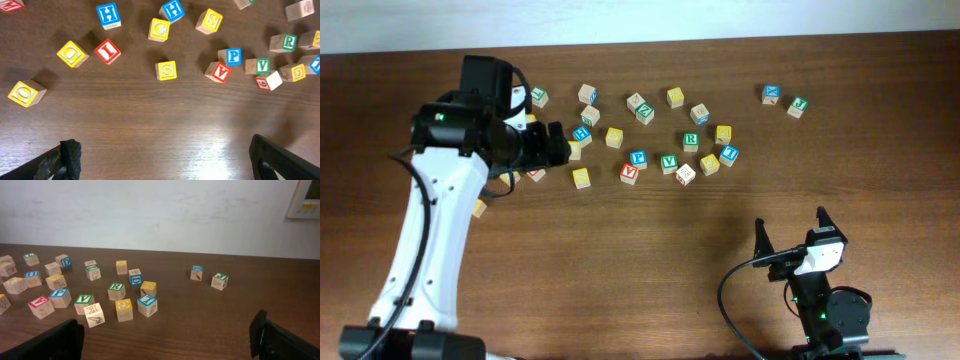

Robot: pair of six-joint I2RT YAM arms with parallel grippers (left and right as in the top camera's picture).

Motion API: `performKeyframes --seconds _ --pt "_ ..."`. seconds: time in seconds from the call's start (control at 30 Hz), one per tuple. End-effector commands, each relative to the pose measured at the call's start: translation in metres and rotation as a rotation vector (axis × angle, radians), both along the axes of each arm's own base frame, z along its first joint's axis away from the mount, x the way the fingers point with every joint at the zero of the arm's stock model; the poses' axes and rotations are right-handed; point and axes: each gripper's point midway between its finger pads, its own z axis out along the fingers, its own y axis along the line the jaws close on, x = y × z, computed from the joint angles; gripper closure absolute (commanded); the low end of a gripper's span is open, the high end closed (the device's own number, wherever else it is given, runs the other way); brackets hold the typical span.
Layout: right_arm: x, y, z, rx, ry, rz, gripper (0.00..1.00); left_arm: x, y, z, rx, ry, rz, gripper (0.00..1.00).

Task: Spell out RSS

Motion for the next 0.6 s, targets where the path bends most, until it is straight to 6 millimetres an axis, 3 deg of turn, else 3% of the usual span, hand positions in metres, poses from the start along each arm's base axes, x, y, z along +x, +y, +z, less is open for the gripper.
performKeyframes --seconds 0.0,0.1,0.2,0.37,0.57 --pt "0.000 -0.002 -0.002 0.007 0.004 -0.009 0.02 0.002 -0.005 -0.001 -0.025 0.017 -0.005 0.01" --pt "0.000 -0.002 -0.002 0.007 0.004 -0.008 0.02 0.005 0.009 -0.002 0.030 0.006 0.032 0.01" --pt "0.000 -0.002 -0.002 0.007 0.004 -0.009 0.02 0.006 0.067 -0.003 0.049 0.025 0.266 0.01" --pt "0.000 -0.002 -0.002 0.007 0.004 -0.009 0.02 -0.015 0.118 -0.009 0.022 0.103 0.460 0.01" --pt "0.000 -0.002 -0.002 0.007 0.004 -0.008 0.02 -0.018 0.125 -0.011 0.058 0.118 0.471 0.01"
